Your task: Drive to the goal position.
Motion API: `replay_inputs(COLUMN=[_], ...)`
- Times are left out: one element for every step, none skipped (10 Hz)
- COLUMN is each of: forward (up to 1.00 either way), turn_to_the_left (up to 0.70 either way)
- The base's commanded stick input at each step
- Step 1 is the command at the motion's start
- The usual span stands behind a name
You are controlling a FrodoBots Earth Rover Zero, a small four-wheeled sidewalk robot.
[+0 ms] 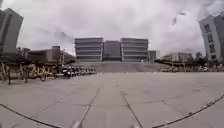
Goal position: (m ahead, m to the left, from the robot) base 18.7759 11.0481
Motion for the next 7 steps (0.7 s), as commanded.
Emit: replay_inputs(forward=[1.00, 1.00, 1.00, 1.00, 1.00, 1.00, 1.00], turn_to_the_left=[0.00, 0.00, 0.00, 0.00, 0.00, 0.00, 0.00])
